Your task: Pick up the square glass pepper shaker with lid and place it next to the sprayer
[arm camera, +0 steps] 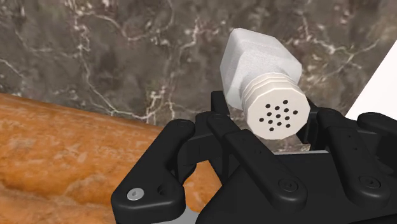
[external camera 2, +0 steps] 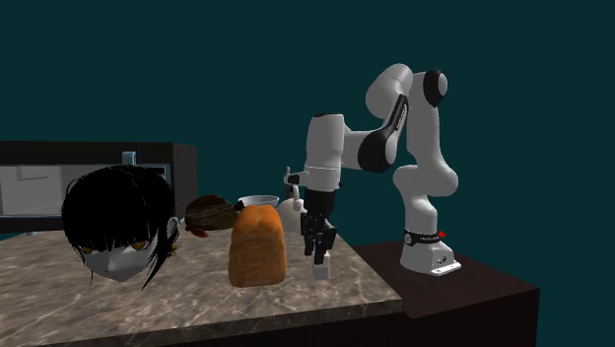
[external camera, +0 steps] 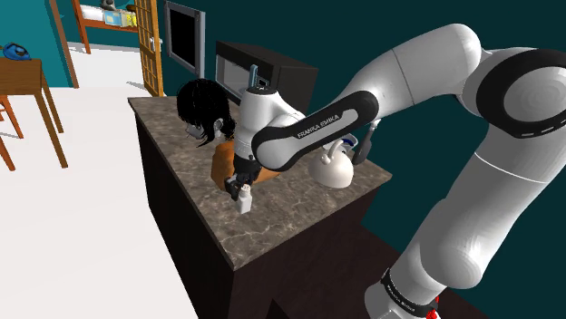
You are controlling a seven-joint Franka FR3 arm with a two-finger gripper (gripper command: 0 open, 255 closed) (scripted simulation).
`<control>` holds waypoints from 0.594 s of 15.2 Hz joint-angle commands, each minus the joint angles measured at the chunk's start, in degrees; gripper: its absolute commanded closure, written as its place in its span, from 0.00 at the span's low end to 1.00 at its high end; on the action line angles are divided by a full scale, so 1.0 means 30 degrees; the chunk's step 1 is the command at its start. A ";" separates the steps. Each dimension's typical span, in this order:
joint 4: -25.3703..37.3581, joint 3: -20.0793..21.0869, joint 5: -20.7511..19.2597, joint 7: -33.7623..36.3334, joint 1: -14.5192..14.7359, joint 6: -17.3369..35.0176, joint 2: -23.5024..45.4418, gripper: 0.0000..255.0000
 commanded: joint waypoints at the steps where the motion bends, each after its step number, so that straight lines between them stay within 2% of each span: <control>1: -0.0004 0.0001 0.0000 0.0000 0.0000 -0.0001 0.0004 1.00; 9: 0.0080 0.0008 0.0102 -0.0082 -0.0003 -0.0244 -0.0168 1.00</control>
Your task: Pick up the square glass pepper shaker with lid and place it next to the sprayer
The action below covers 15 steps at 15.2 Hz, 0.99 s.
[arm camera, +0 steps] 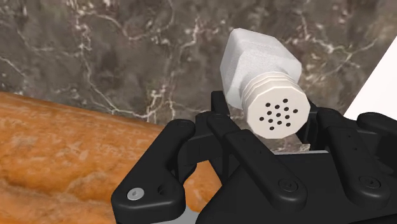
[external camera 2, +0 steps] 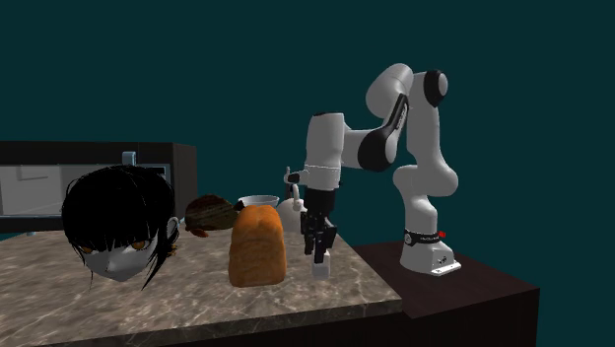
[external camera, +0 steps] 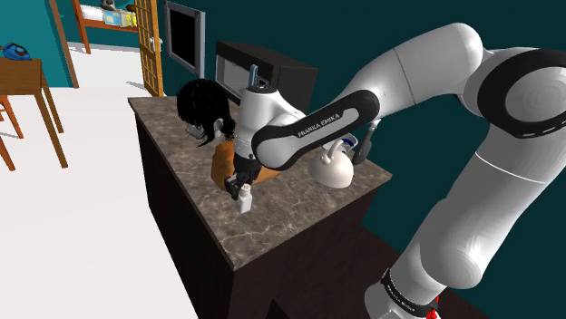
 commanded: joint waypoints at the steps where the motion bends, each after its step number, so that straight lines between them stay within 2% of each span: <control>1: 0.0136 0.0010 0.0141 -0.0114 -0.0004 -0.0368 -0.0241 1.00; 15: 0.1864 -0.0039 0.1104 -0.0931 -0.0006 -0.3900 -0.2164 1.00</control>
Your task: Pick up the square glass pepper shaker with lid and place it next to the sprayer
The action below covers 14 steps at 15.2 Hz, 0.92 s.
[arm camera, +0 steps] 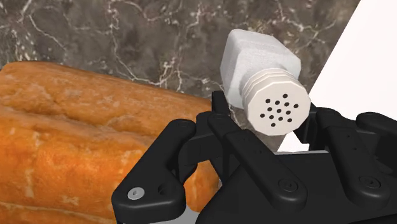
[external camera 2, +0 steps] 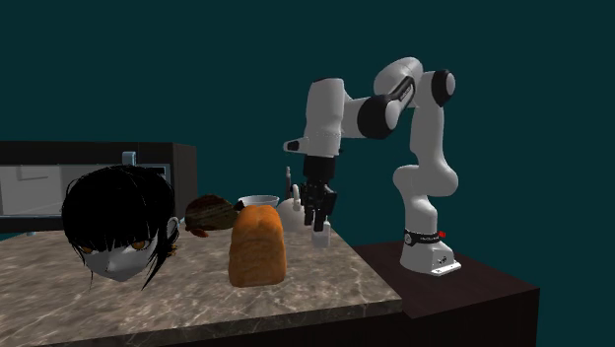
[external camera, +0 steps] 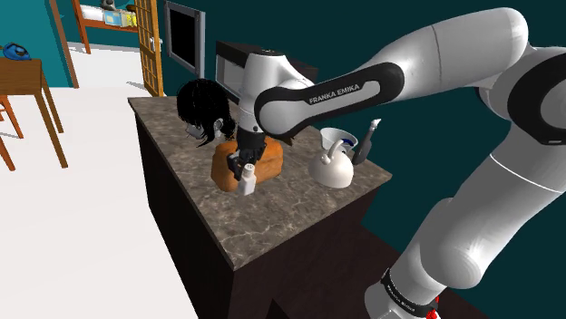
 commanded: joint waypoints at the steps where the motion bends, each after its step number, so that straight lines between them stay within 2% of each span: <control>1: 0.0343 0.0019 0.0087 -0.0020 0.0030 -0.0544 -0.0199 1.00; 14: 0.2717 -0.0103 0.0468 -0.0420 0.0019 -0.3847 -0.1180 1.00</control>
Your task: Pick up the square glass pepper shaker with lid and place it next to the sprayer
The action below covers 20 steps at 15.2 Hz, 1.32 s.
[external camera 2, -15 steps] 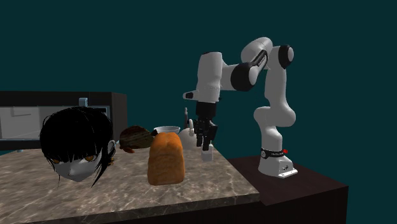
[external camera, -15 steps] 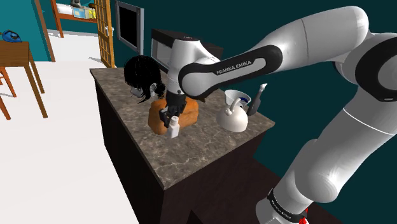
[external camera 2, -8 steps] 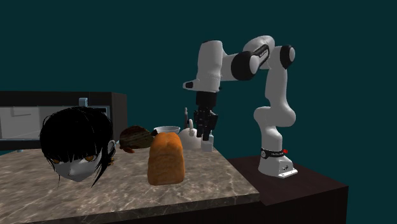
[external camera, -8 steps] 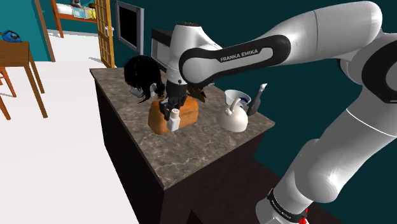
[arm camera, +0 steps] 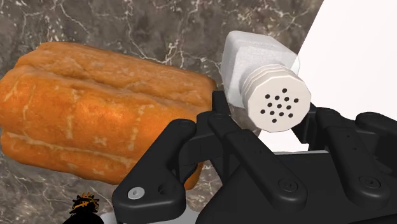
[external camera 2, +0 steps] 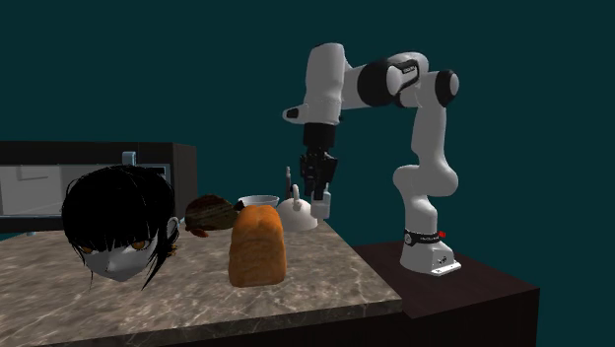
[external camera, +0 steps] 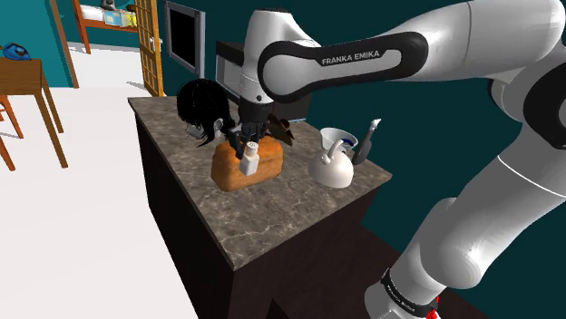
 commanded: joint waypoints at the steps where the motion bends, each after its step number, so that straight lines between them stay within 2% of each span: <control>1: 0.0331 -0.0015 0.0062 -0.0045 0.0005 -0.0514 -0.0182 1.00; 20: 0.5177 -0.0095 0.0095 -0.0250 -0.0048 -0.5396 -0.0225 1.00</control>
